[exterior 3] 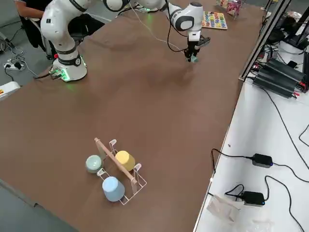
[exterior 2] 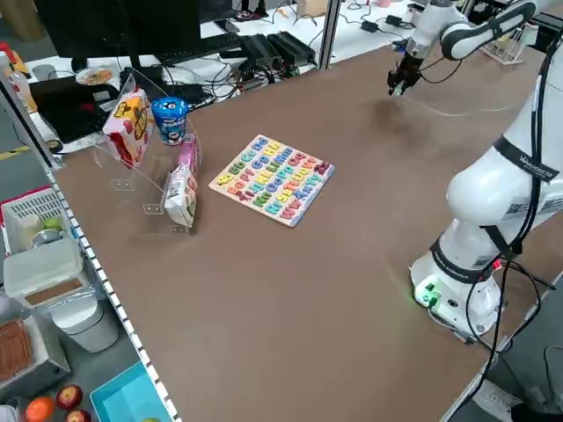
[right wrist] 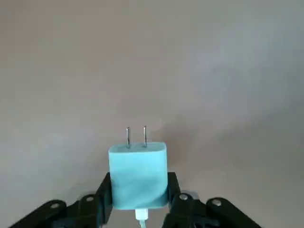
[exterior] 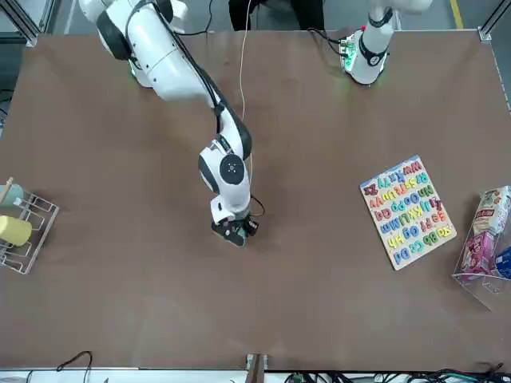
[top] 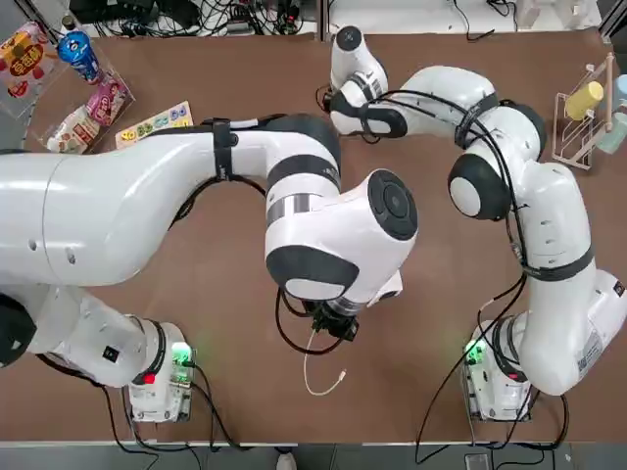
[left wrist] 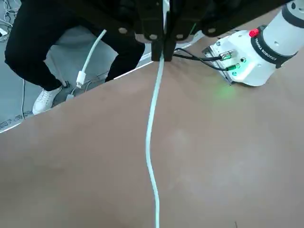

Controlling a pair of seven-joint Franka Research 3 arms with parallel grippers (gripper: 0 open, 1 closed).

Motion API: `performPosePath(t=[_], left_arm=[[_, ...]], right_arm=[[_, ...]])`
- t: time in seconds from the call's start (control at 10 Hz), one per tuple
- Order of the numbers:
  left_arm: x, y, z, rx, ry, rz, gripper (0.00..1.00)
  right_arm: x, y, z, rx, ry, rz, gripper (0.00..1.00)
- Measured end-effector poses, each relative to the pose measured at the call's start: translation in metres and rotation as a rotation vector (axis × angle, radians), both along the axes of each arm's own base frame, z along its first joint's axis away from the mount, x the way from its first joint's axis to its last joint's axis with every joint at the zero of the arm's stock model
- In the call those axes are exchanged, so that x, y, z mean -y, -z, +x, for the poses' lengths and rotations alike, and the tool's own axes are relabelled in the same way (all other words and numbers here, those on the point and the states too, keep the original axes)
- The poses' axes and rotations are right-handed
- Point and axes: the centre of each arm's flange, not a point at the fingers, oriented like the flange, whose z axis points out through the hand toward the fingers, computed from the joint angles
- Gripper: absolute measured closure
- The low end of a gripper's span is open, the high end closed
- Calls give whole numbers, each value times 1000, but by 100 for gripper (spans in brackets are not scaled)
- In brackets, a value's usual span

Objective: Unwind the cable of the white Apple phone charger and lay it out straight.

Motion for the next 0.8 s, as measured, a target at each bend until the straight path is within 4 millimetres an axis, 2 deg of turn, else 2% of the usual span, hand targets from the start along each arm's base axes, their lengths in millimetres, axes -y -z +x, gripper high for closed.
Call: performPosePath(t=[0.1, 0.3, 0.6, 0.8], left_arm=[[0, 0, 7, 0, -11, 1, 96], [-3, 2, 37, -9, -46, 1, 96], [-5, 12, 75, -15, -82, 15, 96], [-5, 17, 86, -14, -91, 19, 96]], right_arm=[[3, -8, 8, 22, -38, 7, 52], [11, -13, 18, 57, -117, 13, 52], [18, -10, 27, 86, -215, 5, 52], [25, -5, 36, 140, -267, 7, 52]])
